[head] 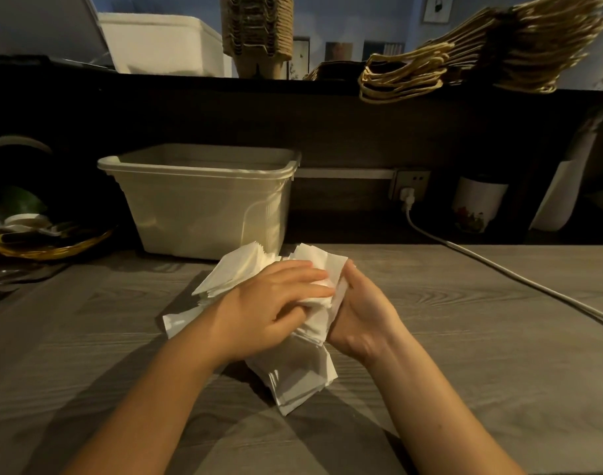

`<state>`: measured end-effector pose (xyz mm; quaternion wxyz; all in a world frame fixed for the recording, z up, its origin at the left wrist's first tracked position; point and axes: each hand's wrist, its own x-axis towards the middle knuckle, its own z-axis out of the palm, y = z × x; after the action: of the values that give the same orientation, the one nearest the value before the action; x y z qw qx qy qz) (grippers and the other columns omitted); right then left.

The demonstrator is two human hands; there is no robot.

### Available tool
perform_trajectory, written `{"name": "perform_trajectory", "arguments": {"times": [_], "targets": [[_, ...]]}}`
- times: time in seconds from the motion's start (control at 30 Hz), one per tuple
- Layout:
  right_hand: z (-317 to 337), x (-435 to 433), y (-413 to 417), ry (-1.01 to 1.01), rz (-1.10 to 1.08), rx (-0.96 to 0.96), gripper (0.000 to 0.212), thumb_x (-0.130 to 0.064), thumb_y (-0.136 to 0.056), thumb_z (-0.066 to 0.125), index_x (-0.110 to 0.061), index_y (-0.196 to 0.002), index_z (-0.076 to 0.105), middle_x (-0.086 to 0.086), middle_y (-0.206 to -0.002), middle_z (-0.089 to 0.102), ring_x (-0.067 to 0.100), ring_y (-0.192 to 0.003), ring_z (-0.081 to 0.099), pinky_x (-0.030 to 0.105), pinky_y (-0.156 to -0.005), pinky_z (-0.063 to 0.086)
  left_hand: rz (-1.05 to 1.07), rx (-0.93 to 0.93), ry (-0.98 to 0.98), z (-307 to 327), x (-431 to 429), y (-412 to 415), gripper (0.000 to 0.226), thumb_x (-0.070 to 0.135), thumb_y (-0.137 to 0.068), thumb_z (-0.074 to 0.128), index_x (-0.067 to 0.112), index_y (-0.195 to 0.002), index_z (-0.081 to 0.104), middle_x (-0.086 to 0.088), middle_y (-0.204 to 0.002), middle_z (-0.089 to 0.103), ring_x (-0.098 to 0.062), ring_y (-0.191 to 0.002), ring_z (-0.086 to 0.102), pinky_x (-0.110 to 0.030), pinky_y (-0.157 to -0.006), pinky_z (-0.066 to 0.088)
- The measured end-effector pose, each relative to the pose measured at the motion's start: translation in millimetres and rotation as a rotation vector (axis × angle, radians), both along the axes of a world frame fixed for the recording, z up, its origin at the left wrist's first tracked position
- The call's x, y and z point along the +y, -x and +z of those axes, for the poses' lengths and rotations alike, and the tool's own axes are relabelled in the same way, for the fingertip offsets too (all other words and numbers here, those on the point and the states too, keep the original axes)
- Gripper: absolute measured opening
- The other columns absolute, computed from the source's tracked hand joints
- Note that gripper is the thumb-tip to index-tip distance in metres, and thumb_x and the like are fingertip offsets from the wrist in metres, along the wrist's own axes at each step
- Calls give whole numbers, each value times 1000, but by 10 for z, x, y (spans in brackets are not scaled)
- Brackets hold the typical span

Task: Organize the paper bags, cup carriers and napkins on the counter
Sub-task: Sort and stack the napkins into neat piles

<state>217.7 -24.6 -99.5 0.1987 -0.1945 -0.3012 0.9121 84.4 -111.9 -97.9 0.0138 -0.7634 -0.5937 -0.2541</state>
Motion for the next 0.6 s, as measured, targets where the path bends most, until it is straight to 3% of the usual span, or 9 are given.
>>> {"name": "perform_trajectory", "arguments": {"times": [0.1, 0.2, 0.27, 0.33, 0.43, 0.5, 0.6], "targets": [[13, -24, -19, -27, 5, -7, 68, -61, -93, 27, -7, -116, 61, 21, -105, 68, 33, -88, 69, 42, -75, 56, -20, -7, 6, -14, 16, -16, 57, 46, -80, 27, 34, -129, 53, 21, -142, 35, 17, -132, 11, 2, -103, 3], [9, -39, 1, -42, -6, -38, 47, -43, -95, 41, -5, -113, 62, 19, -99, 69, 30, -87, 68, 40, -78, 55, -41, -73, 26, 1, 7, -49, 54, 54, -78, 37, 38, -128, 51, 28, -139, 29, 22, -131, 6, 4, -101, 4], [7, -41, 13, -40, -40, -33, 39, -33, -97, 41, -5, -115, 60, 19, -102, 68, 31, -93, 65, 43, -86, 50, -10, -236, -9, 36, -5, -98, 45, 60, -77, 44, 43, -119, 49, 29, -133, 36, 20, -128, 20, 2, -99, 17], [10, -34, 24, -32, -101, -12, 34, -29, -99, 40, -5, -117, 57, 20, -105, 68, 32, -95, 64, 47, -86, 49, 125, -527, -118, 78, -2, -161, 38, 59, -82, 49, 42, -116, 45, 26, -123, 43, 11, -119, 39, -7, -91, 33], [-26, -54, 50, -193, -170, -44, 25, -23, -98, 45, -7, -112, 57, 14, -101, 70, 27, -93, 66, 42, -83, 52, 333, -952, -15, 66, 57, -243, 34, 44, -95, 40, 39, -128, 35, 26, -103, 44, 0, -101, 48, -20, -79, 37], [-74, -95, 92, -351, -187, -81, 26, -23, -96, 49, -9, -117, 57, 11, -102, 70, 23, -94, 67, 37, -82, 55, 345, -1094, 97, 12, 93, -293, 28, 42, -97, 38, 36, -124, 39, 19, -99, 50, -2, -92, 50, -24, -76, 42], [-90, -150, 132, -481, -197, -129, 34, -27, -93, 56, -14, -124, 56, 9, -106, 69, 20, -96, 67, 34, -80, 56, 338, -1093, 85, -38, 136, -368, 17, 38, -99, 36, 35, -116, 38, 9, -101, 55, -3, -88, 54, -19, -72, 47]]}}
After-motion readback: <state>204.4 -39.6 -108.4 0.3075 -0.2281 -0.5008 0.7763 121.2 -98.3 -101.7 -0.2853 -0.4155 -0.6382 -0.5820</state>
